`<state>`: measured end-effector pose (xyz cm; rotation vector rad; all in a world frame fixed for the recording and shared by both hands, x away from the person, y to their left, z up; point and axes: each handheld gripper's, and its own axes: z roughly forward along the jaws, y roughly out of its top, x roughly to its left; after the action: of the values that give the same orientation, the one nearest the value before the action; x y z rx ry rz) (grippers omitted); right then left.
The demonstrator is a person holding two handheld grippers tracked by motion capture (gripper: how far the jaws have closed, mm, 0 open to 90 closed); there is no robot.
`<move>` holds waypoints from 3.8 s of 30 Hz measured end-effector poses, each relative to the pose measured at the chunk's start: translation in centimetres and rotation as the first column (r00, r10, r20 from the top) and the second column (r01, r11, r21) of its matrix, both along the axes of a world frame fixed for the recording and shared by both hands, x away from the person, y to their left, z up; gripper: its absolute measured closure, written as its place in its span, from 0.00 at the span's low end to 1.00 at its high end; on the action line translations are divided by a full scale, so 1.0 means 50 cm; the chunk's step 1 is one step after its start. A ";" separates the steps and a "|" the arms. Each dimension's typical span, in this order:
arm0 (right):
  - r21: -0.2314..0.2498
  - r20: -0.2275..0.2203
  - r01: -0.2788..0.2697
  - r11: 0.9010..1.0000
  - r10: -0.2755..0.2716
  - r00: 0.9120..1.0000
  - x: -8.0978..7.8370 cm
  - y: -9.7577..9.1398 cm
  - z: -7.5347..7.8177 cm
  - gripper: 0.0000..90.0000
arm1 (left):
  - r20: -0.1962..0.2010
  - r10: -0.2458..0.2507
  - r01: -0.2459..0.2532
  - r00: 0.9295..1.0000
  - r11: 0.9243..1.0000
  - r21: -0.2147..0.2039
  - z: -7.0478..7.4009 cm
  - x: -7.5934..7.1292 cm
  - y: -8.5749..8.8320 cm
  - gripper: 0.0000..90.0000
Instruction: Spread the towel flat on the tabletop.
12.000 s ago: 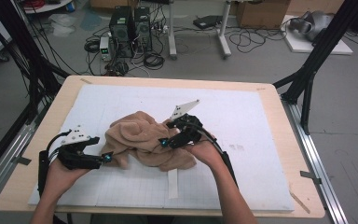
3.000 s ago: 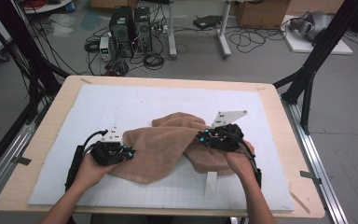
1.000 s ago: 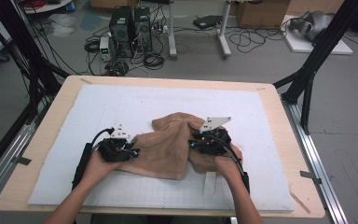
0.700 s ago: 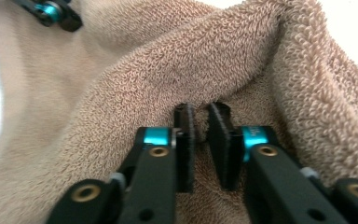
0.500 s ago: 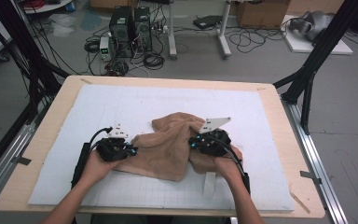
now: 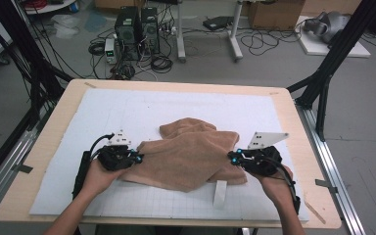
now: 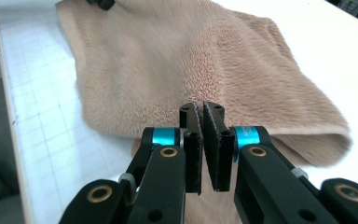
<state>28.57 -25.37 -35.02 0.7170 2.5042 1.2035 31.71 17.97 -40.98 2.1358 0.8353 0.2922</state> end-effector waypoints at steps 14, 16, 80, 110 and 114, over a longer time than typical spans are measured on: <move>0.004 -0.055 0.021 1.000 -0.021 0.998 0.063 0.036 -0.040 0.65 | -0.038 -0.015 0.016 0.999 1.000 0.026 -0.013 0.024 -0.035 0.55; -0.045 -0.090 0.014 0.999 -0.018 0.996 0.090 0.074 -0.077 0.69 | -0.040 -0.019 0.022 0.999 0.996 0.085 -0.026 0.029 -0.047 0.65; -0.030 -0.129 -0.023 0.999 0.019 0.991 0.083 0.101 -0.111 0.70 | -0.017 0.105 -0.101 0.994 0.984 0.149 -0.048 0.042 0.009 0.60; 0.081 -0.073 -0.092 0.992 0.098 0.992 0.024 0.060 -0.044 0.98 | 0.055 -0.008 0.006 0.998 0.999 0.042 0.000 -0.050 0.025 0.93; 0.077 -0.078 -0.106 0.991 0.112 0.991 0.001 0.054 -0.033 0.99 | 0.068 -0.057 0.054 0.996 0.998 0.037 0.015 -0.076 0.013 0.93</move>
<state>28.60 -22.67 -36.67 0.6675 2.6093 1.3341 27.89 18.64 -40.23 2.1647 0.7347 0.3523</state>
